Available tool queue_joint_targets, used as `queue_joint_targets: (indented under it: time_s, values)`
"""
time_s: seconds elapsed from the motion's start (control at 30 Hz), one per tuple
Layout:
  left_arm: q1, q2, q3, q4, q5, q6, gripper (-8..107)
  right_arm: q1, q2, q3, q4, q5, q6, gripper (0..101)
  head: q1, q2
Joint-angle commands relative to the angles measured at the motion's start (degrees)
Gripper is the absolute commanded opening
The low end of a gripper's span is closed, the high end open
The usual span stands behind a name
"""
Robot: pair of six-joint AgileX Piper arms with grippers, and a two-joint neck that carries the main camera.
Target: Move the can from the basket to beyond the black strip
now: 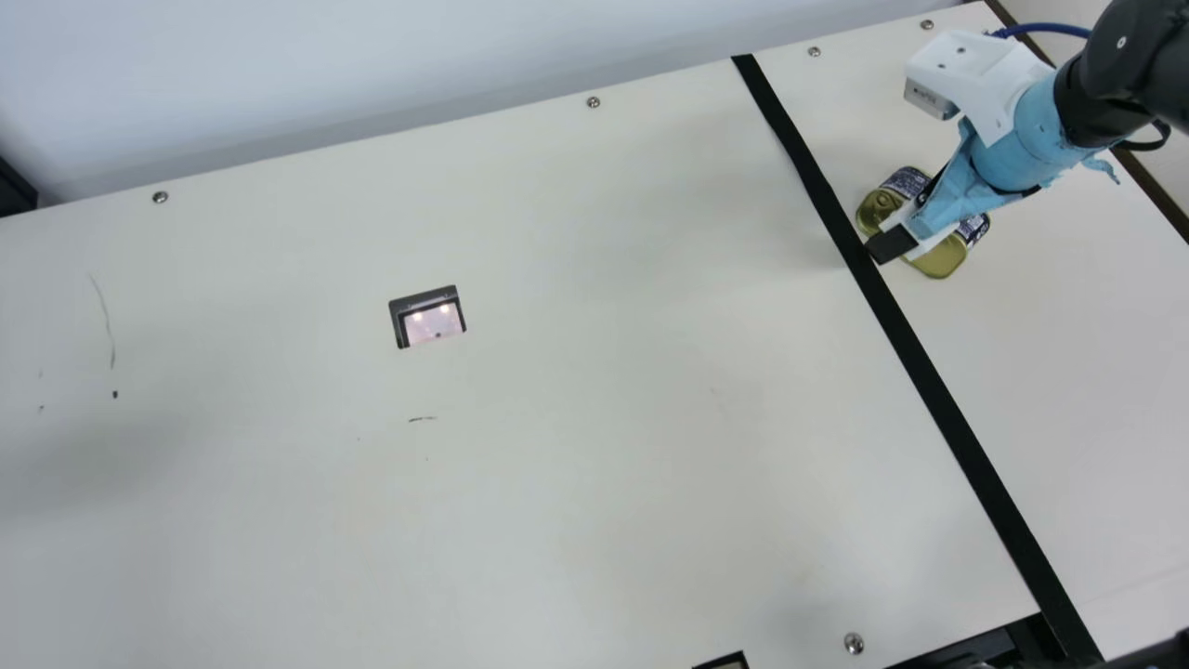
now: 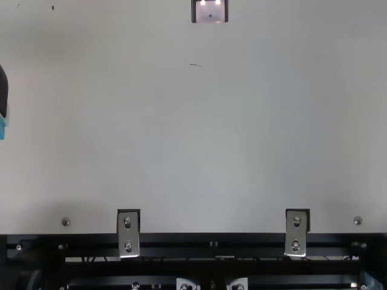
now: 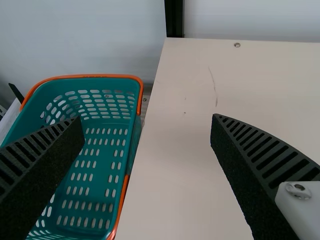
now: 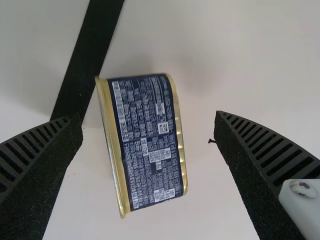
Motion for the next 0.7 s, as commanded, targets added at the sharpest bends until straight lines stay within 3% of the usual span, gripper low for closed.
queue_joint_targets:
  time_s: [0.0, 0.33, 0.67]
  values:
    - [0.0, 0.0, 0.0, 0.0, 0.0, 0.0, 90, 0.3, -0.5, 0.0, 2.3, -0.1, -1.2, 101, -1.5, -0.2]
    - [0.0, 0.0, 0.0, 0.0, 0.0, 0.0, 90, 4.1, -4.5, -0.8, 10.0, 0.2, -4.1, 101, -1.5, -0.2]
    - [0.0, 0.0, 0.0, 0.0, 0.0, 0.0, 90, 10.1, -7.7, -1.8, 17.3, -2.4, -4.9, 101, -2.1, 2.9]
